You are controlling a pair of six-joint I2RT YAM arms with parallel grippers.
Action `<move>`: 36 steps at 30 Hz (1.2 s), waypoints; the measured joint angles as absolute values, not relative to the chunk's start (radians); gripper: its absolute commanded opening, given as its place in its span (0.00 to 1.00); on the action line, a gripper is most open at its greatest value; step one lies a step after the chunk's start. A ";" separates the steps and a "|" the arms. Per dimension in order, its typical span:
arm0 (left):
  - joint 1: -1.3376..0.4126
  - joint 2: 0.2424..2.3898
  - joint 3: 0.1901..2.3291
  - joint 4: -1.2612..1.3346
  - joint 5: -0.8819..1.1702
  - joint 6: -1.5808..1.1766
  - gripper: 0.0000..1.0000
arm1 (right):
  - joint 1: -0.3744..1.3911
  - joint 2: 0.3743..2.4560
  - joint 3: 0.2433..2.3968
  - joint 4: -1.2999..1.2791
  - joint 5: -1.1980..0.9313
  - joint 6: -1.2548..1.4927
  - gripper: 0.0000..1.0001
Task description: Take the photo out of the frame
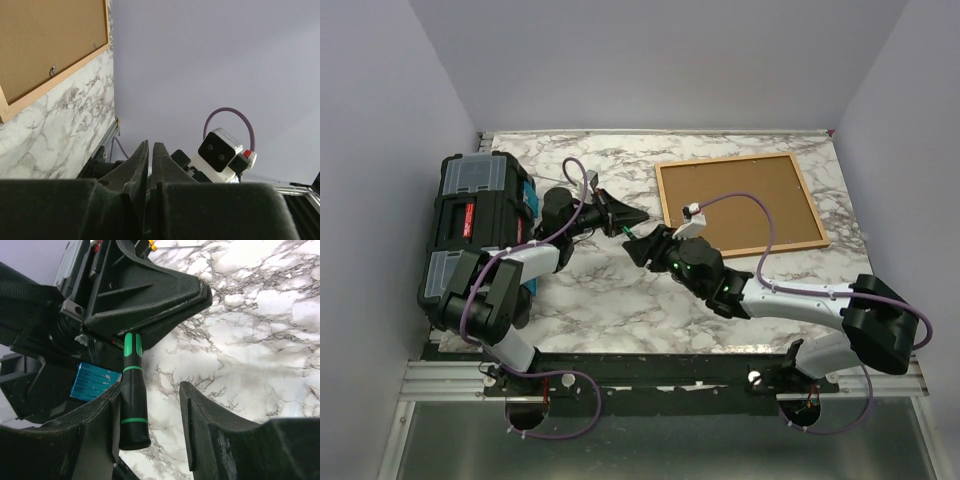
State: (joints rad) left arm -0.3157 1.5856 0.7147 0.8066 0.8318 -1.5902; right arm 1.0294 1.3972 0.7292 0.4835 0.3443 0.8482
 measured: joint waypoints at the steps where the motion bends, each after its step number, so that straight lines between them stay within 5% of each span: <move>1: -0.316 1.591 0.707 0.823 0.832 -1.606 0.00 | 1.034 1.403 0.730 0.493 0.358 0.845 0.47; 11: -0.315 1.592 0.690 0.886 0.831 -1.655 0.00 | 1.040 1.431 0.748 0.559 0.421 0.835 0.47; 16: -0.315 1.592 0.690 0.889 0.827 -1.657 0.00 | 1.041 1.442 0.751 0.584 0.428 0.823 0.21; 18: -0.315 1.594 0.689 0.888 0.823 -1.662 0.00 | 1.046 1.444 0.758 0.591 0.427 0.820 0.02; 20: -0.315 1.594 0.689 0.889 0.823 -1.665 0.01 | 1.048 1.446 0.762 0.588 0.432 0.819 0.01; 23: -0.315 1.594 0.690 0.878 0.823 -1.657 0.47 | 1.048 1.446 0.766 0.571 0.435 0.808 0.00; 26: -0.315 1.581 0.693 0.786 0.818 -1.579 0.71 | 1.047 1.436 0.771 0.509 0.465 0.796 0.00; 36: -0.303 1.382 0.845 0.286 0.669 -1.220 0.74 | 0.837 1.192 0.614 0.229 0.408 0.757 0.00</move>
State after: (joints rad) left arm -0.3031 1.3815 0.8448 0.2859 0.6689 -1.2198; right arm 0.8368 1.1915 0.6136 0.2287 0.4084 0.7574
